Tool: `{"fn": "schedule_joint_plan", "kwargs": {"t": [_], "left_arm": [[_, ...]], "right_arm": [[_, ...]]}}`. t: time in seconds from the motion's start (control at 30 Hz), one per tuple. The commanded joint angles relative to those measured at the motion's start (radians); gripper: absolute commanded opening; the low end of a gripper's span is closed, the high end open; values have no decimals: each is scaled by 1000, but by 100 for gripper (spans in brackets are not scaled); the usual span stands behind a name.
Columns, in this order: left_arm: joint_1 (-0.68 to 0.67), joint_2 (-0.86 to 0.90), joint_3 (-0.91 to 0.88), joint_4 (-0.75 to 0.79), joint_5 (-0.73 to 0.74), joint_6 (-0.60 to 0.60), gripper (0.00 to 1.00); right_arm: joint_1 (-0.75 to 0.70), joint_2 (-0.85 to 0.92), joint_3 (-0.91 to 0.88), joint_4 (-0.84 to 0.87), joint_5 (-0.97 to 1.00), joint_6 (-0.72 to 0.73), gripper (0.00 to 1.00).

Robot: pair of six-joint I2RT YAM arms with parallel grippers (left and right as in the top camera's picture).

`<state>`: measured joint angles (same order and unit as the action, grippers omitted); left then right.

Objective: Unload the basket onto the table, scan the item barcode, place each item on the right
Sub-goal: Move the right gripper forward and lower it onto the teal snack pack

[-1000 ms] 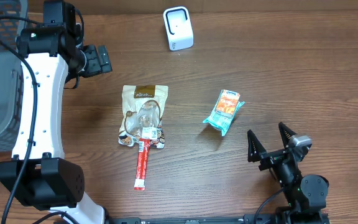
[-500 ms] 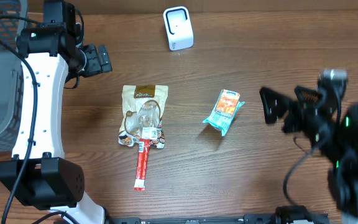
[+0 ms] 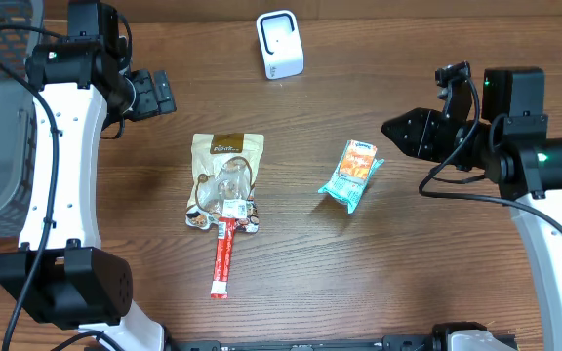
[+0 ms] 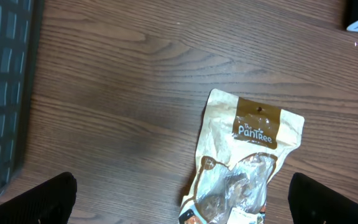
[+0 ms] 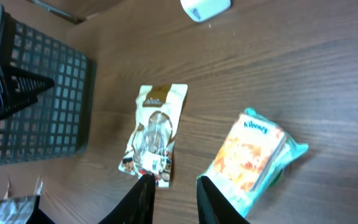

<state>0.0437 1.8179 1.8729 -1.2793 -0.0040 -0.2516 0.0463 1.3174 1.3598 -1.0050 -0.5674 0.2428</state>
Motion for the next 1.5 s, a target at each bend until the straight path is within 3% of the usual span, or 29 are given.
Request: {"fn": "schedule_joint_plan", "kwargs": {"t": [0.0, 0.37, 0.63, 0.83, 1.0, 1.1, 1.43, 1.47], "left_arm": [[1, 0, 16, 0, 1, 9, 100], [1, 0, 16, 0, 1, 9, 100], [1, 0, 16, 0, 1, 9, 100], [1, 0, 16, 1, 1, 9, 100], [1, 0, 16, 0, 1, 9, 100], [1, 0, 16, 0, 1, 9, 100], [1, 0, 16, 0, 1, 9, 100], [1, 0, 16, 0, 0, 9, 100]], "right_arm": [[10, -11, 20, -34, 79, -3, 24], [225, 4, 20, -15, 330, 28, 25], [303, 35, 19, 21, 358, 28, 28], [302, 41, 20, 40, 357, 27, 63], [302, 41, 20, 78, 358, 27, 63], [302, 43, 19, 84, 359, 27, 55], [302, 133, 15, 80, 383, 27, 52], [302, 151, 14, 76, 404, 27, 56]]}}
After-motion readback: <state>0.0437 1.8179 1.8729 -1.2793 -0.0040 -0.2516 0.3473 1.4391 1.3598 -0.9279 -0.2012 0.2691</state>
